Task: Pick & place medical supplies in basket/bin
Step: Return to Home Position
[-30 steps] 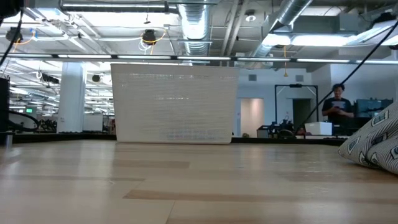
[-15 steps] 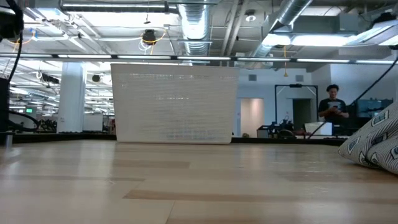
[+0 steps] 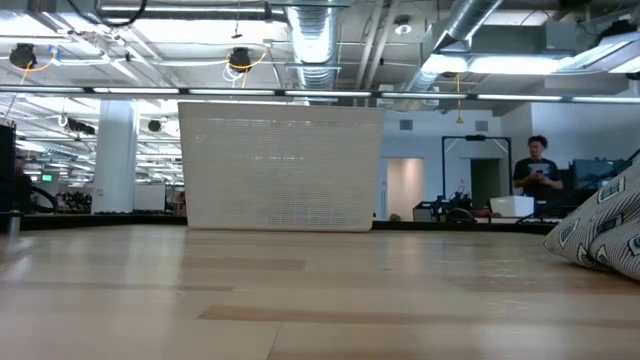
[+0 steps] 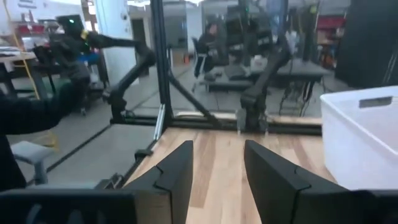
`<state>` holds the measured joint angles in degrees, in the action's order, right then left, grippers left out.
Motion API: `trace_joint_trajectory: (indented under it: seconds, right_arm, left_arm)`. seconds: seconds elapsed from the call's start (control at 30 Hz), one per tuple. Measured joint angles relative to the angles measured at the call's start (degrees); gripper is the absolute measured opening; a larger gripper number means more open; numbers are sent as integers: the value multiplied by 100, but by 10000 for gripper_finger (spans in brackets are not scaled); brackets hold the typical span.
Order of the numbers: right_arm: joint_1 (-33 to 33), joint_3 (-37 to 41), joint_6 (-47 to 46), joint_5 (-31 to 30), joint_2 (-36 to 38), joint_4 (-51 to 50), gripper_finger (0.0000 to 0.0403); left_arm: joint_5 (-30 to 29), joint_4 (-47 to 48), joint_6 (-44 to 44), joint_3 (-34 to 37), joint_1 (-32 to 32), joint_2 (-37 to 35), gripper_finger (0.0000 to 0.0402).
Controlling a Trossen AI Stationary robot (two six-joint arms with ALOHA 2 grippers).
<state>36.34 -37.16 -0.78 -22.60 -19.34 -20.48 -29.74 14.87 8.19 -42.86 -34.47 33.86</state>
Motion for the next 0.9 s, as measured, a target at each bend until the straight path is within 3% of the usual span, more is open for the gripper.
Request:
trace_joint_trajectory:
  seconds: [0.2,0.43,0.63,0.9]
  right_arm:
    - [-4,796,766,1,934,427,135]
    - [-4,1523,1336,29,1902,902,138]
    - [-11,1532,1766,445,1911,1134,138]
    - [-22,1623,1642,479,1867,1380,135]
  left_arm:
    - [1545,-890,340,956,957,-788,193]
    - [1950,-1312,435,1801,2021,-1580,193]
    - [3054,-1757,310,2164,2825,-2023,193]
    - [3512,-2821,13,3038,3416,-2109,193]
